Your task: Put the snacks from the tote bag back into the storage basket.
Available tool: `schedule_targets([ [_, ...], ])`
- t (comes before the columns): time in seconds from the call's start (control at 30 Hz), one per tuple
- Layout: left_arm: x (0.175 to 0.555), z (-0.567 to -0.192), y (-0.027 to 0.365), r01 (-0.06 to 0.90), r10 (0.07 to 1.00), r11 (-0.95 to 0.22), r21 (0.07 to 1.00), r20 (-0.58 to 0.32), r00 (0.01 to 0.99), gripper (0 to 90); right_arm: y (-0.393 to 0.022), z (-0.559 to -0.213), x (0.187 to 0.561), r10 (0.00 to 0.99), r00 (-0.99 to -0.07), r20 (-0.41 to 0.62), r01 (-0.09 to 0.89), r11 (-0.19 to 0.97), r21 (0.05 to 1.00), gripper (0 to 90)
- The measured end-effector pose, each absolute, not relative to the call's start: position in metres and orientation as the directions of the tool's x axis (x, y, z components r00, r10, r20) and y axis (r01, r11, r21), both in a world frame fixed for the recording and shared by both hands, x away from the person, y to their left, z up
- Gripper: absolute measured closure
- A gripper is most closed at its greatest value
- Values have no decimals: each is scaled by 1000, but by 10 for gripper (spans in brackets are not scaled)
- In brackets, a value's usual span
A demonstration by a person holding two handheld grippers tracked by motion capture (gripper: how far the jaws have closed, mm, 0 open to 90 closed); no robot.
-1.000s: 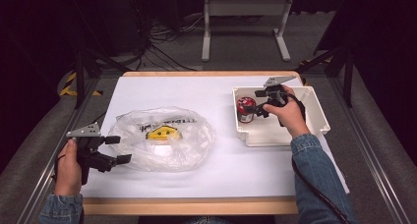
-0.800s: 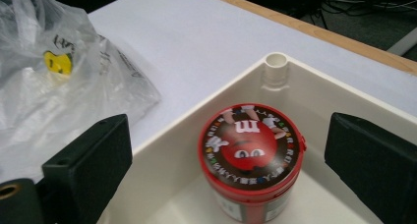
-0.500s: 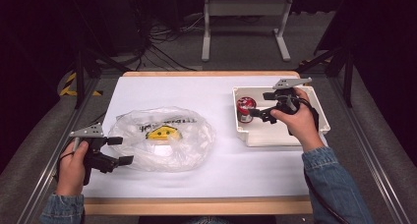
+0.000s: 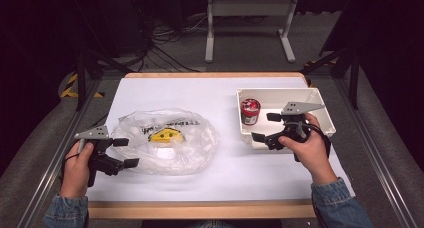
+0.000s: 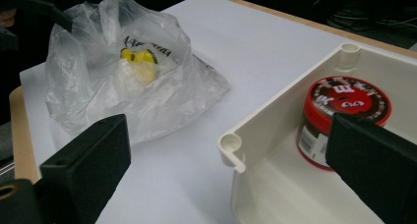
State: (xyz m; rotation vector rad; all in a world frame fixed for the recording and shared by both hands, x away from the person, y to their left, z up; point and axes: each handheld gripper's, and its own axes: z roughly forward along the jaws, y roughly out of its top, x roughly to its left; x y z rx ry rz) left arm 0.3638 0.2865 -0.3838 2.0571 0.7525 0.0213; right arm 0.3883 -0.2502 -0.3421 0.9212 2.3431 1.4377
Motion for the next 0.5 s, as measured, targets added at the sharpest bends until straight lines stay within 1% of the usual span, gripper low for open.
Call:
schedule_targets([
  [0.13,365,-386,286,492,515,-372,787,-266,815,38,-246,-350,379,612,-782,118,383,323,866,34],
  [0.23,366,-388,286,483,505,-380,789,-261,823,38,-244,-357,373,602,-788,128,380,312,871,34],
  [0.33,366,-388,285,482,498,-385,787,-263,826,38,-240,-365,370,599,-794,106,378,349,858,34],
  [0.4,365,-387,285,471,490,-383,795,-258,833,42,-239,-370,369,598,-794,110,372,334,866,25],
  [0.5,363,-387,287,474,454,-375,797,-288,843,41,-236,-380,367,600,-794,101,365,337,868,24],
])
